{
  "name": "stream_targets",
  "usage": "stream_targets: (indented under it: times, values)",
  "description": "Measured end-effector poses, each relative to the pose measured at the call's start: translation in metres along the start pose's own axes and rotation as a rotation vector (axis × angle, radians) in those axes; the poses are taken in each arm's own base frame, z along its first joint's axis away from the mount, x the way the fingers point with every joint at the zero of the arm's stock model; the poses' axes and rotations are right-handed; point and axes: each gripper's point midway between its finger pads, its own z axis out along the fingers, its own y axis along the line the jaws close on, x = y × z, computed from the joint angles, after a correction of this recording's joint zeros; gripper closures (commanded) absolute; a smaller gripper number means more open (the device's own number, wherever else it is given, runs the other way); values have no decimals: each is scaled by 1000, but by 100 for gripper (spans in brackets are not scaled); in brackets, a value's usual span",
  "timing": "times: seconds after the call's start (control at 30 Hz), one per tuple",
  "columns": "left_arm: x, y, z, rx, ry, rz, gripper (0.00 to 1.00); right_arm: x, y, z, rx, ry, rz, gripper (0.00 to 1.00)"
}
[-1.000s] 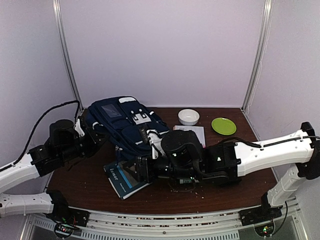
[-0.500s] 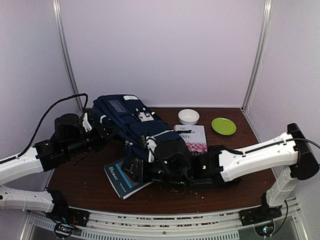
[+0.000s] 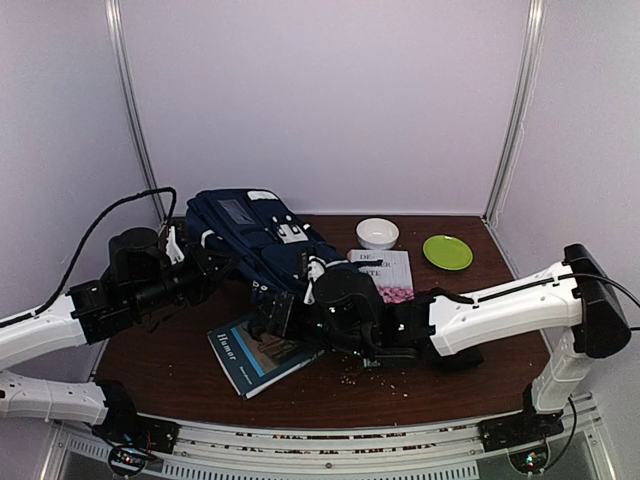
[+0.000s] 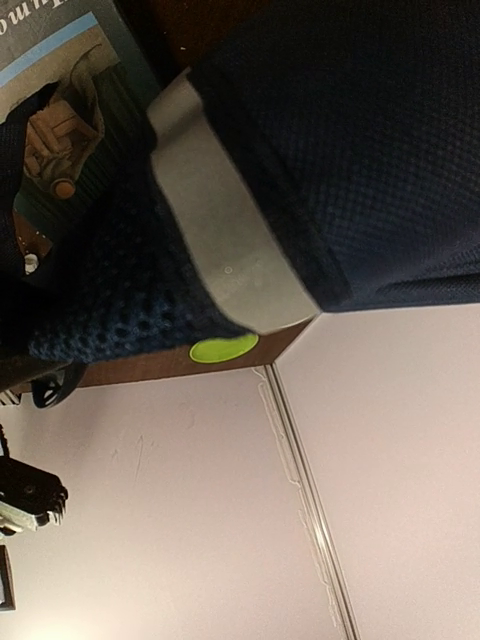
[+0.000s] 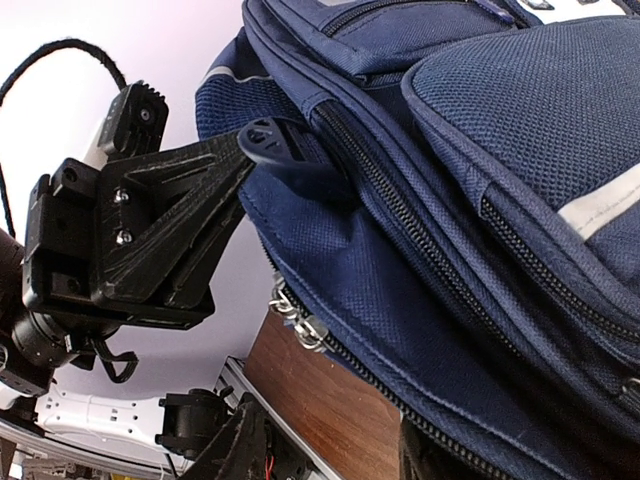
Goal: Pack the student bag
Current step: Unzip the student bag at the center of the board.
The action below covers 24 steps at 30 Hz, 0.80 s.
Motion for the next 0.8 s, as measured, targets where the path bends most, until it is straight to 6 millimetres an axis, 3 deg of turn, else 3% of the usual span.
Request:
stream_targets:
  times: [0.43, 0.8]
  values:
    - [1, -3, -2, 6, -3, -2, 100, -12, 7, 13, -10, -33, 36, 70]
    - [2, -2, -2, 3, -4, -2, 100, -15, 6, 16, 6, -37, 60, 54]
